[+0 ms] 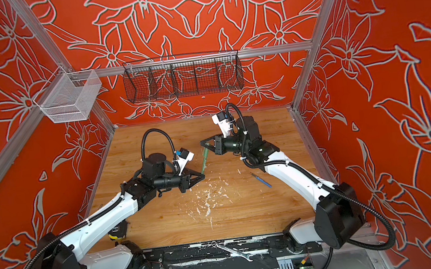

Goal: Insert the pens into the pen caps

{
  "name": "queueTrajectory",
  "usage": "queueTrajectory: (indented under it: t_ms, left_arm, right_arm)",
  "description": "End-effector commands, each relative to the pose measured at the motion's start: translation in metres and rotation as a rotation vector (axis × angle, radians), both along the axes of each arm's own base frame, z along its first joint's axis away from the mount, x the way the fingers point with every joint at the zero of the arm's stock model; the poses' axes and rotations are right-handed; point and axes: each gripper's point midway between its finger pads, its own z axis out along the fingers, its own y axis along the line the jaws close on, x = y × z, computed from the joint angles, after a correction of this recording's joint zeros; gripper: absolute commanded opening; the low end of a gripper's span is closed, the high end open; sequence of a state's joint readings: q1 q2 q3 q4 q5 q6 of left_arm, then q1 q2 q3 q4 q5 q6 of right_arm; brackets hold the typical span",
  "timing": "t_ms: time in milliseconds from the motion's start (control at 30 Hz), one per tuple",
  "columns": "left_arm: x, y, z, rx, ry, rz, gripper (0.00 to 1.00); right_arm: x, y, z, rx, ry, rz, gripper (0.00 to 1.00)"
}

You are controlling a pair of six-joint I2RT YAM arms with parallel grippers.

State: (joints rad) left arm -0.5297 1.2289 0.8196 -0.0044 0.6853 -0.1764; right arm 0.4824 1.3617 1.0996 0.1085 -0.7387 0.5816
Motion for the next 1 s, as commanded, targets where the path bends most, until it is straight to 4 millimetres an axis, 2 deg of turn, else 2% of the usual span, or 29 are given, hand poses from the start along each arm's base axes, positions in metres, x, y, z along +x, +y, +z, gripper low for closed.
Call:
queueTrajectory:
  t_ms: [0,133,333,500,633,833,967]
  left_arm:
    - [0.022,-0.005,0.028,-0.048,-0.057,0.050,0.00]
    - [0.037,-0.008,0.038,-0.053,-0.061,0.088,0.00]
    - [0.053,-0.008,0.047,-0.032,-0.080,0.130,0.00]
    - [0.063,-0.003,0.053,-0.036,-0.108,0.171,0.00]
    - [0.074,-0.001,0.054,-0.055,-0.115,0.196,0.00]
    - [0.079,-0.004,0.050,-0.071,-0.115,0.190,0.00]
    - [0.086,0.000,0.052,-0.063,-0.125,0.213,0.00]
  right_arm:
    - [-0.005,0.002,-0.011,-0.031,0.019,0.014,0.00]
    - [-0.005,-0.001,-0.019,-0.050,0.031,-0.011,0.00]
    - [-0.003,-0.004,-0.020,-0.036,0.043,-0.043,0.00]
    - [-0.005,-0.006,-0.034,-0.046,0.083,-0.053,0.00]
    - [-0.004,-0.009,-0.041,-0.029,0.082,-0.080,0.00]
    - [-0.002,-0.007,-0.040,-0.006,0.103,-0.079,0.00]
    - [-0.005,-0.007,-0.052,-0.031,0.128,-0.078,0.00]
